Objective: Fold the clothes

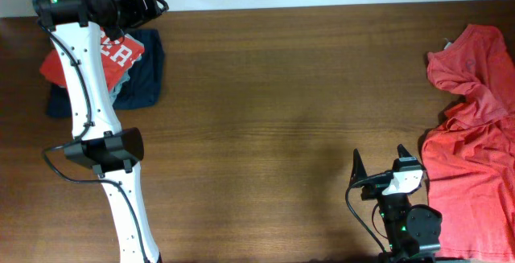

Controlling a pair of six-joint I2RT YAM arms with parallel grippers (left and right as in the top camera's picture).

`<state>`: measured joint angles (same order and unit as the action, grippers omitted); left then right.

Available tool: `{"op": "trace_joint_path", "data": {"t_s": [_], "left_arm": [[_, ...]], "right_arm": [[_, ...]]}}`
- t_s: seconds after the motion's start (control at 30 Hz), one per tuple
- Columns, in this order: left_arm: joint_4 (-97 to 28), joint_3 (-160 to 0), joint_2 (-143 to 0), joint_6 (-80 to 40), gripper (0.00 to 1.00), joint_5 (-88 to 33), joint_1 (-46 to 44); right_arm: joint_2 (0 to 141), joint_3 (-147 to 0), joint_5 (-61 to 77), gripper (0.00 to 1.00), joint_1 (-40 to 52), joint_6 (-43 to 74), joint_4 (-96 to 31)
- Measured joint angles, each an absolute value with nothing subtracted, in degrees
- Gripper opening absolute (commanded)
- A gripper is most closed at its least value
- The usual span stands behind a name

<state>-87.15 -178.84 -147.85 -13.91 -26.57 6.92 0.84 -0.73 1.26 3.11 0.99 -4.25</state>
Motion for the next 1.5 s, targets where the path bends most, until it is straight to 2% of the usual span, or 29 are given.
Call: {"op": "trace_joint_path", "data": {"t_s": [0.43, 0.67, 0.8, 0.93, 1.17, 1.33, 1.5], "left_arm": [[-89.9, -178.7, -142.8, -13.9, 0.99, -26.4, 6.9], [-89.8, -177.8, -123.6, -13.9, 0.99, -26.4, 6.9], [-89.6, -171.3, -110.0, -13.9, 0.99, -26.4, 6.9], [-89.0, -156.2, -96.3, -13.9, 0.99, -26.0, 6.8], [-83.3, -126.1, -80.4, -13.9, 0.99, -18.5, 6.8], [-69.6, -101.1, -70.8, -13.9, 0.99, -14.9, 6.1], [-49.2, -75.6, -63.0, -13.9, 1.0, -13.4, 5.9]], "right_arm": [[0.8, -0.7, 1.3, 0.99, 3.1, 1.0, -4.3], [0.8, -0.7, 1.2, 0.99, 3.1, 1.0, -4.3], [0.8, -0.7, 1.1, 0.98, 3.1, 1.0, -4.3], [0.8, -0.7, 1.0, 0.99, 3.1, 1.0, -4.3], [0.8, -0.7, 1.0, 0.99, 3.1, 1.0, -4.3], [0.8, -0.7, 0.9, 0.99, 3.1, 1.0, -4.3], [0.8, -0.7, 0.9, 0.99, 3.1, 1.0, -4.3]]}}
